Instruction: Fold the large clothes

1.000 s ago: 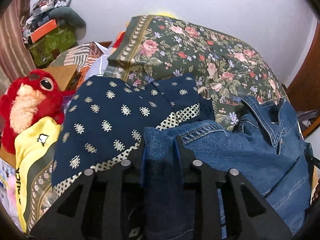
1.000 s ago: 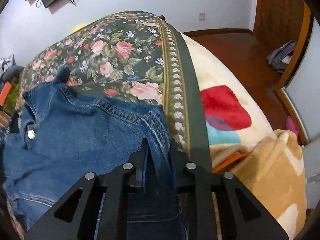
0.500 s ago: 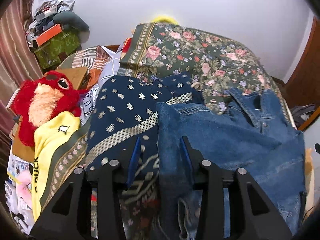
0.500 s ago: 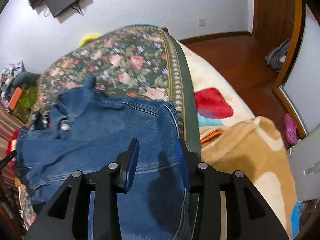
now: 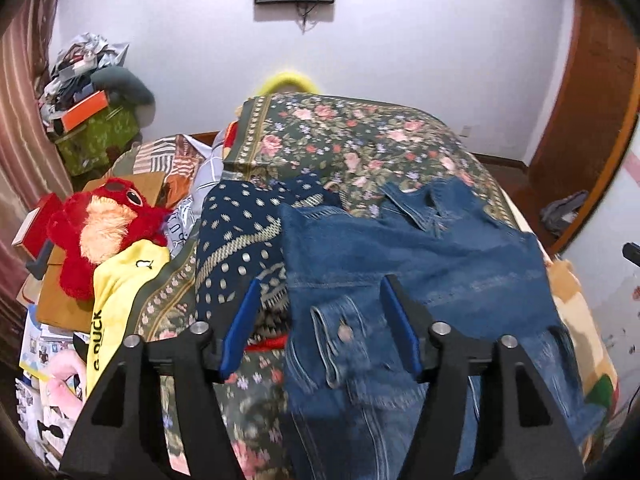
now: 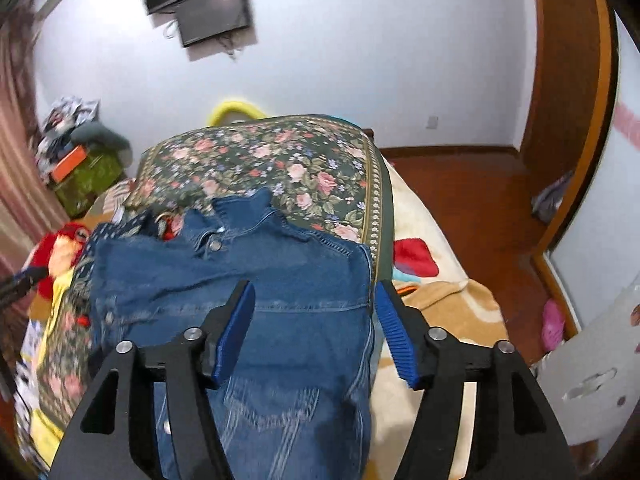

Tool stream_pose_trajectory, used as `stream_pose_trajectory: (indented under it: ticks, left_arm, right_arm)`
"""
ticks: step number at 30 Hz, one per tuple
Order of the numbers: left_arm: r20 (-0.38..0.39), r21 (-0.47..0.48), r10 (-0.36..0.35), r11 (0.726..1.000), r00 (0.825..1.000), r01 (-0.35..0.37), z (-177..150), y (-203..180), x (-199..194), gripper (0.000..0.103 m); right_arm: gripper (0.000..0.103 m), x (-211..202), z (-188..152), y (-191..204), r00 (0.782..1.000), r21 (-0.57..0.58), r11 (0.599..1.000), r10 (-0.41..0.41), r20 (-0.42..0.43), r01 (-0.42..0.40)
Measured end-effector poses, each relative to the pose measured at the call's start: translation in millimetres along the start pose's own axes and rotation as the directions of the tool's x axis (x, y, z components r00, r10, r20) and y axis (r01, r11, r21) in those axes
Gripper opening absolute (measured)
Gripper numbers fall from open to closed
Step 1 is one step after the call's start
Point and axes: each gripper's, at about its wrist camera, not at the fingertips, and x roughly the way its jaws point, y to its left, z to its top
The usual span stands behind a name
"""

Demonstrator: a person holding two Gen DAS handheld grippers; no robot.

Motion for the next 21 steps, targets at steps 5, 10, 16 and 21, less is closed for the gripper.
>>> stream_pose_trajectory:
  ticks: [5, 10, 16, 21]
  left_arm:
    - [-0.013, 0.018, -0.022, 1.0, 1.0, 0.022, -31, -4, -23, 0.076]
    - [-0.089, -0.006, -0.04, 0.999, 0.995, 0.039, -70, 3, -20, 0.077]
    - [-0.235, -0.084, -0.084, 0.994, 0.968, 0.066, -129, 19, 0, 0.077]
    - [-0.326, -0.133, -0.1, 0.989, 0.94, 0.059, -170, 30, 11, 0.077]
  right_arm:
    - [0.066, -16, -29, 4, 0.999, -0.034, 0.999, 0.007, -0.035, -0.008]
    - [0.068, -22, -64, 4, 0.996, -0.053, 0.999, 0.005, -0.092, -0.01]
    - [0.069, -11, -105, -5, 0.982, -0.021, 1.0, 0.014, -0.189, -0.018]
    - [0.069, -5, -133, -14, 0.967, 0.041, 0.999, 0.037, -0.251, -0.028]
